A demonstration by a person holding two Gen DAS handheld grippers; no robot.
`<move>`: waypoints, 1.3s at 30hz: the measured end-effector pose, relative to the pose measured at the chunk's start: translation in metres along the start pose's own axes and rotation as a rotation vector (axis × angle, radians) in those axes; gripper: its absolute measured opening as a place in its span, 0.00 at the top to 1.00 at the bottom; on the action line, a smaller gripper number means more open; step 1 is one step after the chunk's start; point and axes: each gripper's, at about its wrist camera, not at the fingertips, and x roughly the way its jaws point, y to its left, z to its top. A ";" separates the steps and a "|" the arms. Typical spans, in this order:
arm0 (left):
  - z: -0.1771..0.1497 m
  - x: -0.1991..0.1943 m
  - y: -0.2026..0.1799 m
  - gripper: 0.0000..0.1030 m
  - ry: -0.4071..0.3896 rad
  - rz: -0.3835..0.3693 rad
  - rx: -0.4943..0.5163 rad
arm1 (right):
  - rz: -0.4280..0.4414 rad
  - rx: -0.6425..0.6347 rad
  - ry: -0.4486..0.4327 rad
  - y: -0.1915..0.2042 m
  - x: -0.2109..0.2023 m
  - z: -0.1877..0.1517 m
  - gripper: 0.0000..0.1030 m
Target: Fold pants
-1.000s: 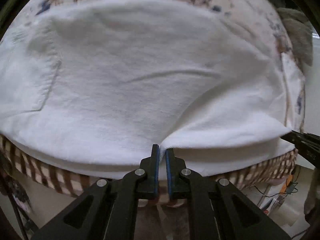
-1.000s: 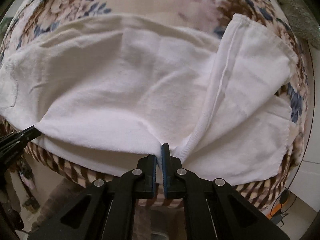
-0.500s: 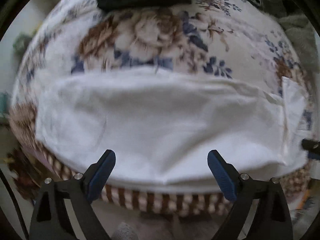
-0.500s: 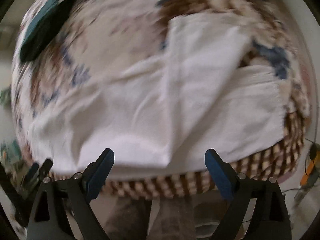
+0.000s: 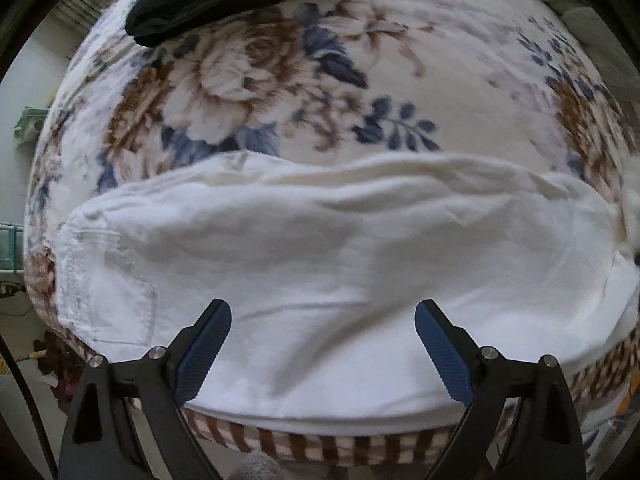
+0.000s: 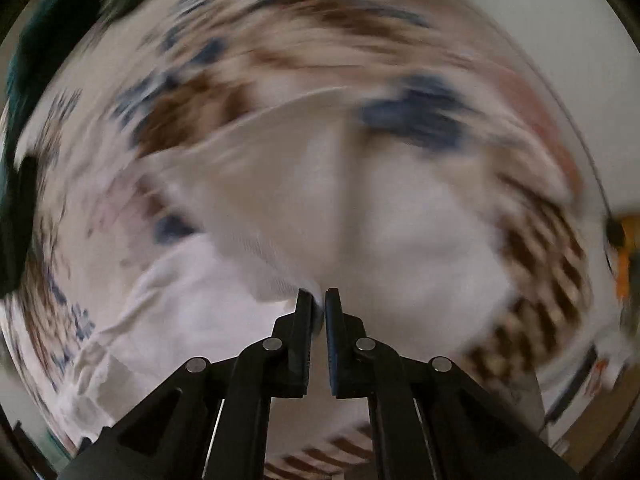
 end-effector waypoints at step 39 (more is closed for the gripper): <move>-0.078 0.003 0.188 0.09 0.048 0.012 -0.422 | 0.428 0.104 0.320 -0.024 0.012 -0.144 0.58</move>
